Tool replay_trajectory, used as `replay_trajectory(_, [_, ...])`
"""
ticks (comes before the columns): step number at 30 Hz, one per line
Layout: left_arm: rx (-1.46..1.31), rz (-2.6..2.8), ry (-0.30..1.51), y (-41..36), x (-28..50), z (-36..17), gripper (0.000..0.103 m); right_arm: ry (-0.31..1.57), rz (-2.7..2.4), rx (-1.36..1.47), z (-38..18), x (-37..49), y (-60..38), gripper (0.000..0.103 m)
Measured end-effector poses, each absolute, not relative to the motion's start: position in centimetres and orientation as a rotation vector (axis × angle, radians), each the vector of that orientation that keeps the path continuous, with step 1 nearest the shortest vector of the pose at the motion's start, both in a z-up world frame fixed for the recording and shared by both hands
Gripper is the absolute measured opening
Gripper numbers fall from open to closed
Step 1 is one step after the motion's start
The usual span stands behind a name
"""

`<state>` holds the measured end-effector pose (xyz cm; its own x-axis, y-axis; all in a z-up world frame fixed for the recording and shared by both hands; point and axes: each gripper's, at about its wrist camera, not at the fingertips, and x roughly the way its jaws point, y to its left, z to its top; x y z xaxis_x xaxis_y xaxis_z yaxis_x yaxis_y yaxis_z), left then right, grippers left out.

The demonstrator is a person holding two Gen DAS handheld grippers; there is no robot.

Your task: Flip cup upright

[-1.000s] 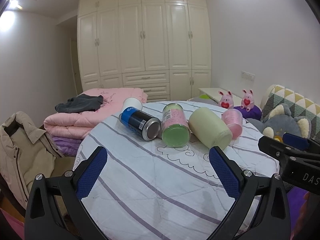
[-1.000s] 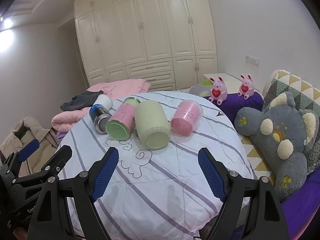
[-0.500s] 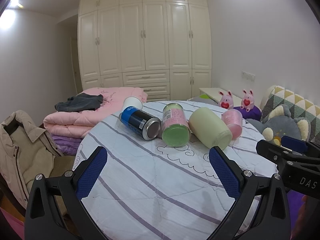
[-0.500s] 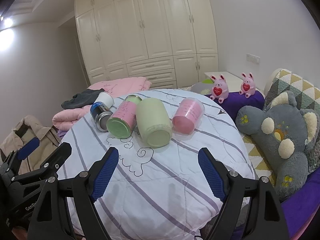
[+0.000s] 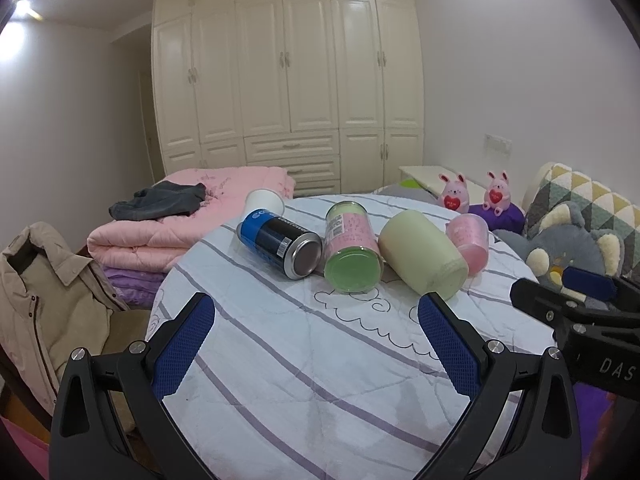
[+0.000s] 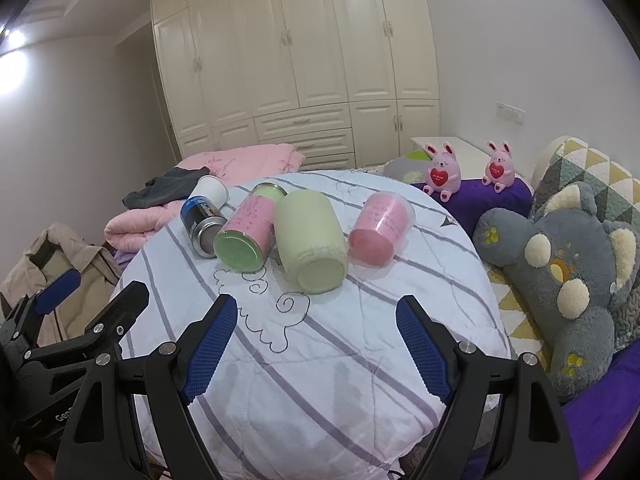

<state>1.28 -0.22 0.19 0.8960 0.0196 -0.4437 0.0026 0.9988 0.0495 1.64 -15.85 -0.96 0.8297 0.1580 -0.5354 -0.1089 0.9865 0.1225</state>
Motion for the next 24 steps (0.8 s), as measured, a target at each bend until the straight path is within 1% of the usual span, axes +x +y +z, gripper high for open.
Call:
replay_trajectory(10, [0.065,0.052,0.523,0.8,3.5,2.0,0.103,0.630,0.142,0.026,1.2,4.9,-15.6,0.083])
replay_trajectory(15, [0.060,0.036,0.588,1.6,5.9,2.4,0.103,0.680,0.171,-0.004,1.9,7.0,-15.2,0.083])
replay_trajectory(19, [0.052,0.020,0.650,2.1,7.7,2.2,0.103,0.764,0.244,-0.008,1.4,9.3,-14.7,0.083])
replay_trajectory(24, [0.005,0.015,0.781,3.2,10.5,1.4,0.103,0.882,0.309,-0.010,0.3,12.3,-14.2,0.083])
